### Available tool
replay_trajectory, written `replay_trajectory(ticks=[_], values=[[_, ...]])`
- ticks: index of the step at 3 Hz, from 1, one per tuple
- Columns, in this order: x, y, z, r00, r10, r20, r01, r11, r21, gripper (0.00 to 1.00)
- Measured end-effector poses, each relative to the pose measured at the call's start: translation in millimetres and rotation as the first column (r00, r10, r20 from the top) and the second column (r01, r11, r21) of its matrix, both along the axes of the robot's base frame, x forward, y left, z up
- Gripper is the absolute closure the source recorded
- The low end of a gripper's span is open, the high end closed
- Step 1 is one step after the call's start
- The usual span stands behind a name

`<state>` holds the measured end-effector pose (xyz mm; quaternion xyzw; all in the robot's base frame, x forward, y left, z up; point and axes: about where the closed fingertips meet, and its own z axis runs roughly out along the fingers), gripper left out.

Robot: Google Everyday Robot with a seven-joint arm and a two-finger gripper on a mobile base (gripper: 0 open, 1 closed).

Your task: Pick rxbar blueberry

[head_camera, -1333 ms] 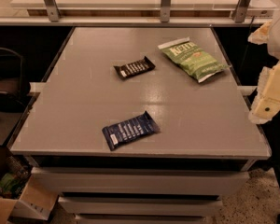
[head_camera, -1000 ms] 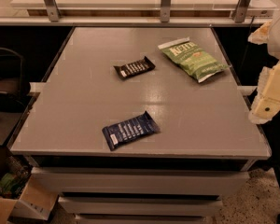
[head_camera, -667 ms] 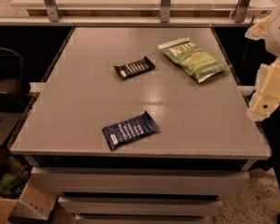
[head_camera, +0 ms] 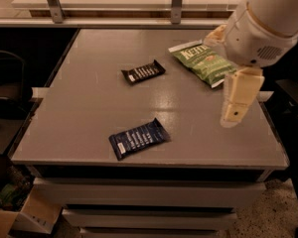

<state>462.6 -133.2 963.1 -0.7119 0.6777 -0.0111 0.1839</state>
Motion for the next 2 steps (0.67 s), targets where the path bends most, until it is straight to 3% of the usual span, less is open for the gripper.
replay_trajectory(ticks=[1, 2], values=[[-1, 40, -24, 0.9953, 0.092, -0.031, -0.091, 0.995, 0.033, 0.00], [-8, 70, -50, 0.9880, 0.138, -0.070, -0.133, 0.989, 0.064, 0.00]])
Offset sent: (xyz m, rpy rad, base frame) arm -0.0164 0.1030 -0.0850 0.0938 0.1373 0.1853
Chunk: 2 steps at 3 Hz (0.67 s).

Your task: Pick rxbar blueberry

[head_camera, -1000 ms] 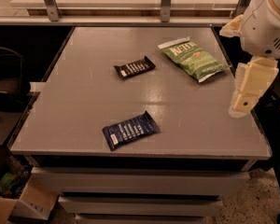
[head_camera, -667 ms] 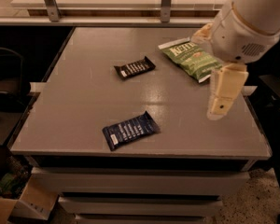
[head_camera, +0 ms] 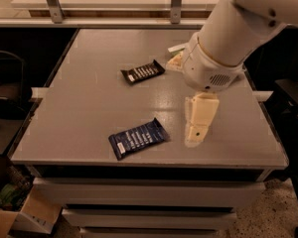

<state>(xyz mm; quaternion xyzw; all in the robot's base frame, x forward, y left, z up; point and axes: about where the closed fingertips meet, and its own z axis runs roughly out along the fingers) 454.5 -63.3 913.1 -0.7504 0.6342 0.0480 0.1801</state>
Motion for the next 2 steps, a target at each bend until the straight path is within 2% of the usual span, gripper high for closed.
replay_trajectory(ticks=[1, 2], values=[[-3, 25, -21, 0.9988, 0.035, -0.035, -0.034, 0.999, 0.023, 0.00], [-3, 49, -31, 0.9965, 0.071, -0.043, -0.070, 0.997, 0.038, 0.00]])
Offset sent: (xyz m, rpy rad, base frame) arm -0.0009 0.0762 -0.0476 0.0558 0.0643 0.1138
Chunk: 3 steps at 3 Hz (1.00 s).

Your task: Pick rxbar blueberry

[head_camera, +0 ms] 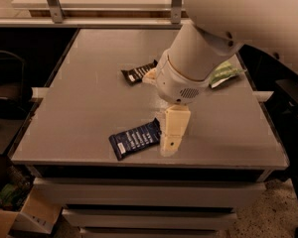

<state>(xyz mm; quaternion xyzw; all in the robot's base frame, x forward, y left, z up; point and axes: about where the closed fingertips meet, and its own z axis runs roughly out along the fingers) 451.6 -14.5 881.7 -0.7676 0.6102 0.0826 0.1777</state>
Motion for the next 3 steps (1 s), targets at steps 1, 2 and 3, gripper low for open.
replay_trajectory(ticks=[1, 2, 3], values=[[3, 22, -7, 0.9995, 0.030, 0.005, -0.030, 0.999, 0.014, 0.00], [8, 39, -16, 0.9983, 0.057, 0.006, -0.057, 0.998, 0.021, 0.00], [10, 43, -30, 0.9972, 0.075, -0.007, -0.074, 0.997, 0.017, 0.00]])
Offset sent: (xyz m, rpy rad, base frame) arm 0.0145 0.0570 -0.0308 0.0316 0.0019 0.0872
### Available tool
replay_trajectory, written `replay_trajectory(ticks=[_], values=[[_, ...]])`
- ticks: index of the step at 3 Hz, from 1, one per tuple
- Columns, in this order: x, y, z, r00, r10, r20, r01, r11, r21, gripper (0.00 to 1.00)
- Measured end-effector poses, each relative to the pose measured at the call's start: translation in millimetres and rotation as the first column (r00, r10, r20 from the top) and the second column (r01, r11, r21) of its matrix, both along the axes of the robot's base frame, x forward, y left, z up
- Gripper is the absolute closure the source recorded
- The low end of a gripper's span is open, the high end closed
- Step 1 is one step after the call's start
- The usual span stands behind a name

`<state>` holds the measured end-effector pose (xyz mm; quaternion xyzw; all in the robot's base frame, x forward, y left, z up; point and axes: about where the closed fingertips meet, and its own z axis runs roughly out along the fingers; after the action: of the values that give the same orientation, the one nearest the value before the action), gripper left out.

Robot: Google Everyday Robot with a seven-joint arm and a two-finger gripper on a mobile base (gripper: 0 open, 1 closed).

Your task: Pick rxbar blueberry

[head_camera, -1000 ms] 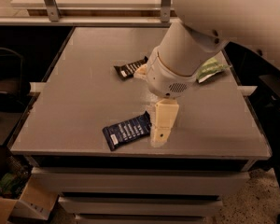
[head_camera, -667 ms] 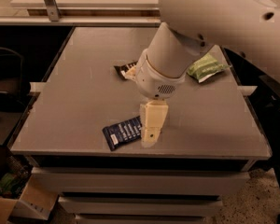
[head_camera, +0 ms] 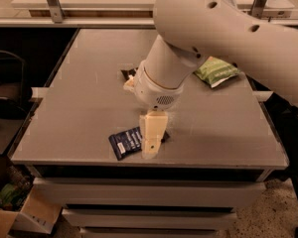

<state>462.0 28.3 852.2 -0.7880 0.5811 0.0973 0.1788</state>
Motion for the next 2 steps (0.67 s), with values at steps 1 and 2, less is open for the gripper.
replay_trajectory(ticks=[1, 2], values=[[2.0, 1.4, -12.6, 0.9997, 0.016, -0.019, -0.016, 1.000, -0.002, 0.00], [4.4, 3.1, -22.4, 0.9990, 0.029, -0.035, -0.029, 1.000, 0.001, 0.00]])
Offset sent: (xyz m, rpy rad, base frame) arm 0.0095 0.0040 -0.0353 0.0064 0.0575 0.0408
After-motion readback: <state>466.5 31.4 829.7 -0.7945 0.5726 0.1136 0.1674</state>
